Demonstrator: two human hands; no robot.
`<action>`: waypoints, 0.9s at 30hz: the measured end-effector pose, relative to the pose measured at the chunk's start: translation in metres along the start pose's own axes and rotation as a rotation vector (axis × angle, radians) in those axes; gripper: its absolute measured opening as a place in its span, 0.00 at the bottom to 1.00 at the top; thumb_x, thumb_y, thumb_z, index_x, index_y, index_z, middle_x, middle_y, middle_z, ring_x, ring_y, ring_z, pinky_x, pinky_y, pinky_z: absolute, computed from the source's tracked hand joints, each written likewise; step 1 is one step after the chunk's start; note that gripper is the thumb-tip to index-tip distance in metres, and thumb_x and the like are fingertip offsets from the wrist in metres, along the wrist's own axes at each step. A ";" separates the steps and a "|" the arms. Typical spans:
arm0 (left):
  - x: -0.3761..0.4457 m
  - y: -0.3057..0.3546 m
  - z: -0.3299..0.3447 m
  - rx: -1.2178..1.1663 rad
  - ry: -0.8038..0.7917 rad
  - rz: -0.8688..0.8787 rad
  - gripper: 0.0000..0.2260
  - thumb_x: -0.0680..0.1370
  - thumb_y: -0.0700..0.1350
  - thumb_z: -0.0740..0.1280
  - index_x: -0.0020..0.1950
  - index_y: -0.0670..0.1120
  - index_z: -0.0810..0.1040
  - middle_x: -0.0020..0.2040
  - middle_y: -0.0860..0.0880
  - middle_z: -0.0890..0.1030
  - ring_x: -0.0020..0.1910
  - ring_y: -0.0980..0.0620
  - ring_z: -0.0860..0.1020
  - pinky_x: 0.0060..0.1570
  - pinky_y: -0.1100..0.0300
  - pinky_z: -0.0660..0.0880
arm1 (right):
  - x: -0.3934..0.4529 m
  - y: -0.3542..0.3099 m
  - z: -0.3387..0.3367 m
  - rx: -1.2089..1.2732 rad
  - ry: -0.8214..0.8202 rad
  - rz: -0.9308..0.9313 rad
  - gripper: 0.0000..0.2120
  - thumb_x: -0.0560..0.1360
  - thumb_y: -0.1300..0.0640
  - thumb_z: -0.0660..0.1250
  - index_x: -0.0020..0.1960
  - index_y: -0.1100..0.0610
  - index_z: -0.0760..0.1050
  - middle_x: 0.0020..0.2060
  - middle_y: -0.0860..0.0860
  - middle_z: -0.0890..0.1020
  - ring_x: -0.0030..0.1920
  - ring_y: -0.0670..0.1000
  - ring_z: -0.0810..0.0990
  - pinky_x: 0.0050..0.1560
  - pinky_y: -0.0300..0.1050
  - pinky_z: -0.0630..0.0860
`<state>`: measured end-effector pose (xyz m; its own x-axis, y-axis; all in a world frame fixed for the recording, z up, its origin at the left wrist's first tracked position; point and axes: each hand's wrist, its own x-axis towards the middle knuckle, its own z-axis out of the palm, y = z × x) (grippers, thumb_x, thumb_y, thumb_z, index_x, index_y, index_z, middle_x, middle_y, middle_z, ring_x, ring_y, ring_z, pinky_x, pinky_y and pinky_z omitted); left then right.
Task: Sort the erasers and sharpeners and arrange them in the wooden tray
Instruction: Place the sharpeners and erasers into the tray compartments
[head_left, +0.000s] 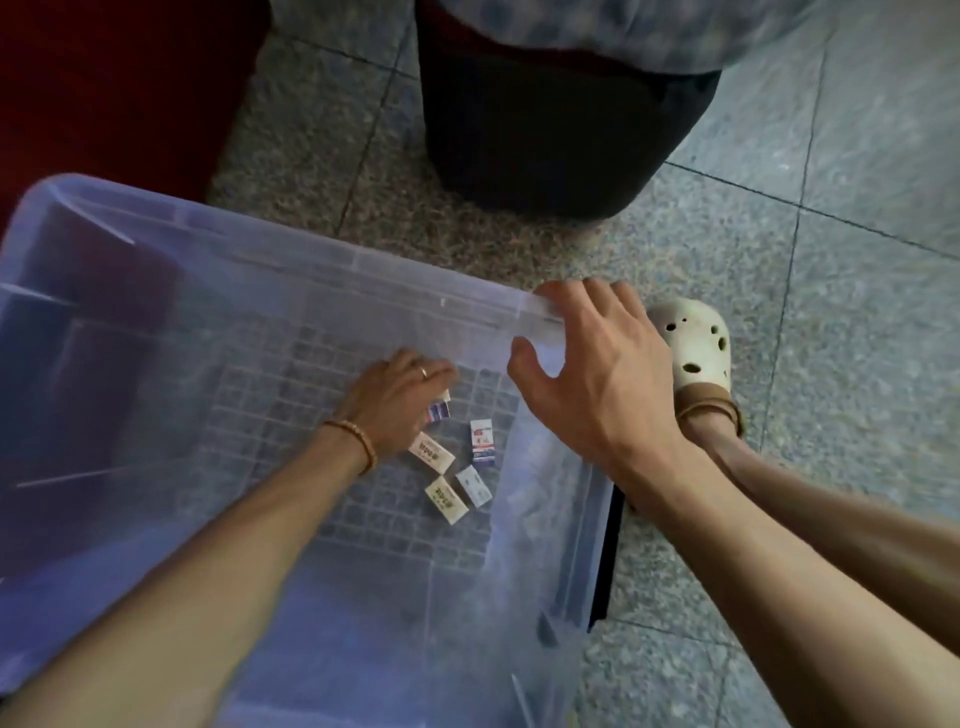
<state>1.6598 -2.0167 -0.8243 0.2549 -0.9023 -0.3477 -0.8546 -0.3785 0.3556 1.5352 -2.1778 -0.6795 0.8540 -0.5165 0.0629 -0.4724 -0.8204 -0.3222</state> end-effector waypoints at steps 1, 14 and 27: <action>0.001 -0.001 0.001 0.033 -0.003 0.015 0.25 0.64 0.40 0.78 0.60 0.41 0.80 0.58 0.43 0.82 0.51 0.38 0.78 0.42 0.46 0.80 | 0.000 0.000 0.001 0.004 0.006 0.000 0.20 0.71 0.45 0.63 0.55 0.58 0.77 0.45 0.54 0.81 0.47 0.59 0.77 0.42 0.52 0.76; 0.000 0.005 -0.001 -0.188 -0.137 -0.118 0.11 0.78 0.43 0.69 0.58 0.45 0.74 0.59 0.46 0.73 0.57 0.47 0.74 0.52 0.58 0.71 | -0.002 0.002 0.004 0.019 0.033 0.006 0.17 0.73 0.49 0.65 0.57 0.58 0.77 0.45 0.53 0.80 0.46 0.58 0.77 0.38 0.51 0.76; 0.013 0.033 0.010 0.036 -0.065 0.348 0.15 0.67 0.36 0.76 0.46 0.48 0.74 0.39 0.51 0.78 0.42 0.50 0.71 0.35 0.58 0.63 | -0.001 0.004 0.006 0.041 0.063 -0.014 0.16 0.72 0.51 0.65 0.57 0.59 0.77 0.43 0.53 0.80 0.44 0.57 0.77 0.39 0.49 0.73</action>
<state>1.6305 -2.0389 -0.8255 -0.0827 -0.9605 -0.2659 -0.9009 -0.0420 0.4320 1.5335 -2.1787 -0.6863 0.8442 -0.5209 0.1264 -0.4505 -0.8174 -0.3591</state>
